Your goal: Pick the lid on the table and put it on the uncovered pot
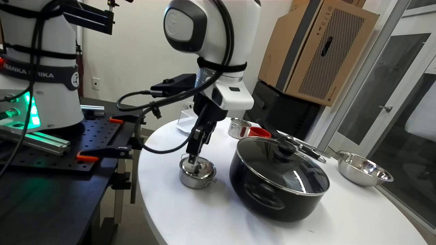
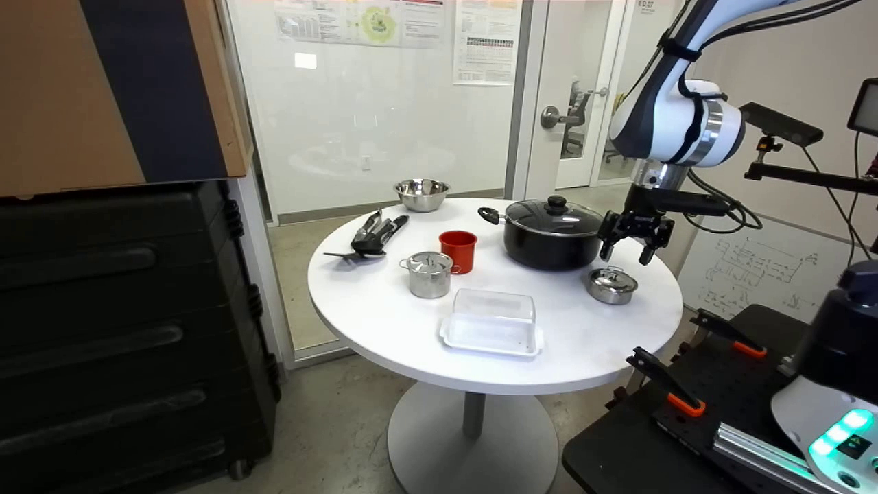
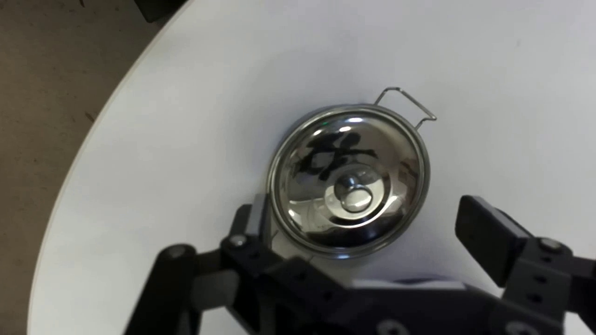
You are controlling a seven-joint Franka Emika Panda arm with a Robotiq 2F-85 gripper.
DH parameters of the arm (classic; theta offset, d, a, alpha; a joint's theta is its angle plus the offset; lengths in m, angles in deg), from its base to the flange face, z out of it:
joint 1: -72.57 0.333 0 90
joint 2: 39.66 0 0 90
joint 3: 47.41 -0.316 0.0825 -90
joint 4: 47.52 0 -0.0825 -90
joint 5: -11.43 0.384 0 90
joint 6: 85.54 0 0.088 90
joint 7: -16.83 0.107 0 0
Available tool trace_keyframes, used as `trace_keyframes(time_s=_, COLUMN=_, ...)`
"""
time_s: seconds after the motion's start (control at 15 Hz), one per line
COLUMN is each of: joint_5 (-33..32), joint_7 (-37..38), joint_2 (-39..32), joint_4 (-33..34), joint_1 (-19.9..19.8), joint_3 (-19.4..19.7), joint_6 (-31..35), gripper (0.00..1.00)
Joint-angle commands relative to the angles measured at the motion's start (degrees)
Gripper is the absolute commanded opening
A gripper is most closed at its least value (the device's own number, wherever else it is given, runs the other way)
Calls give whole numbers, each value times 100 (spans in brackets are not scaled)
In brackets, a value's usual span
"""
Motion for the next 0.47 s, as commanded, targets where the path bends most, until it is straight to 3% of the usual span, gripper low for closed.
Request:
trace_keyframes(time_s=0.0, joint_5=-407, joint_7=93, joint_2=915, joint_4=-598, joint_1=174, joint_3=-39, joint_6=-129, gripper=100)
trace_keyframes(time_s=0.07, joint_5=-550, joint_7=184, joint_2=1050, joint_4=-702, joint_1=221, joint_3=-77, joint_6=-63, gripper=100)
trace_keyframes(time_s=0.13, joint_5=-263, joint_7=9, joint_2=520, joint_4=-334, joint_1=129, joint_3=-48, joint_6=-43, gripper=100)
trace_keyframes(time_s=0.4, joint_5=-384, joint_7=64, joint_2=861, joint_4=-534, joint_1=222, joint_3=-85, joint_6=-43, gripper=100)
